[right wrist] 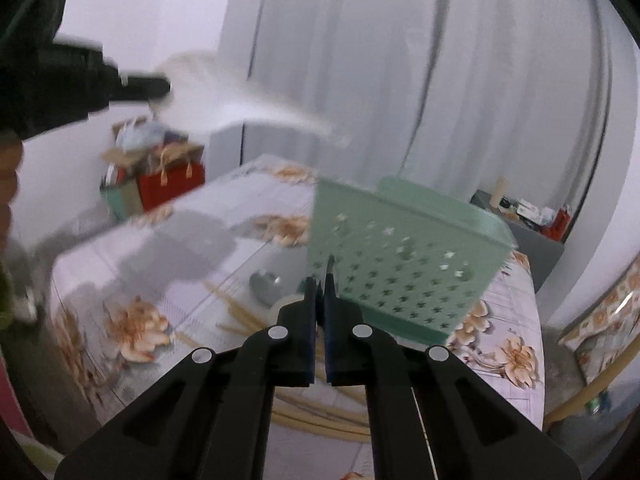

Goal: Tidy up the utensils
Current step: 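Lower the white paddle into the green holder with the left tool while the right tool carries the spoon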

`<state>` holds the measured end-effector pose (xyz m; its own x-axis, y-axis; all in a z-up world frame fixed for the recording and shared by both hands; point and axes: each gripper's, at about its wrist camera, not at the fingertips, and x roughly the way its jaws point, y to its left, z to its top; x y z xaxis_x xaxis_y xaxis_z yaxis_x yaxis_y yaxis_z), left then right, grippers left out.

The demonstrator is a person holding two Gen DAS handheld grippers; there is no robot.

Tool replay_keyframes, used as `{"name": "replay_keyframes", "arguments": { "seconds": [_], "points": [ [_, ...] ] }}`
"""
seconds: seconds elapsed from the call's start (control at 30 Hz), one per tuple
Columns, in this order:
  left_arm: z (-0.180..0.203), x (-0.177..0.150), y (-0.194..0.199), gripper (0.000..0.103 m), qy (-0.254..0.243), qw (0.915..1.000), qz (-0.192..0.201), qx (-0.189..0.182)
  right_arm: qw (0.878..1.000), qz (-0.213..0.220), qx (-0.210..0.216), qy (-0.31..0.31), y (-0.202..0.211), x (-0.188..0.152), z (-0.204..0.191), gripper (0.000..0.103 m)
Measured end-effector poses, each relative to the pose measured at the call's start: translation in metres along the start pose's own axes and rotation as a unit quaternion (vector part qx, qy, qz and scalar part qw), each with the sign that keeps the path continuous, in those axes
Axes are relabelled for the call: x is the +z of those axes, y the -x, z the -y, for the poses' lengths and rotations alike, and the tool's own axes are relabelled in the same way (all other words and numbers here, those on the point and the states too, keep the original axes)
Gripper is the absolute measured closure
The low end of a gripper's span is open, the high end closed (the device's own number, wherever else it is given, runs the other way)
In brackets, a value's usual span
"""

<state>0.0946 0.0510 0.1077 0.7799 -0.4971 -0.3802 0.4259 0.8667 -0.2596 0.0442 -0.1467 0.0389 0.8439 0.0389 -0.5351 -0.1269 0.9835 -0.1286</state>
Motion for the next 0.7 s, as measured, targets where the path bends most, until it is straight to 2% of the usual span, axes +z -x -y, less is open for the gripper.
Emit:
{"name": "replay_keyframes", "arguments": {
  "seconds": [0.13, 0.3, 0.6, 0.7],
  "points": [
    [0.024, 0.016, -0.015, 0.103, -0.084, 0.9956, -0.023, 0.032, 0.999, 0.019, -0.008, -0.036, 0.013, 0.005, 0.029, 0.100],
    [0.050, 0.030, -0.042, 0.103, -0.166, 0.9810, -0.075, 0.067, 0.997, 0.029, -0.004, -0.069, 0.022, 0.004, 0.052, 0.100],
    [0.084, 0.035, -0.086, 0.103, -0.261, 0.9487, -0.151, 0.095, 0.994, 0.033, 0.001, -0.103, 0.022, -0.002, 0.072, 0.100],
    [0.090, 0.036, -0.102, 0.102, -0.261, 0.9448, -0.171, 0.100, 0.993, 0.034, 0.006, -0.114, 0.021, -0.005, 0.079, 0.100]
  ]
}}
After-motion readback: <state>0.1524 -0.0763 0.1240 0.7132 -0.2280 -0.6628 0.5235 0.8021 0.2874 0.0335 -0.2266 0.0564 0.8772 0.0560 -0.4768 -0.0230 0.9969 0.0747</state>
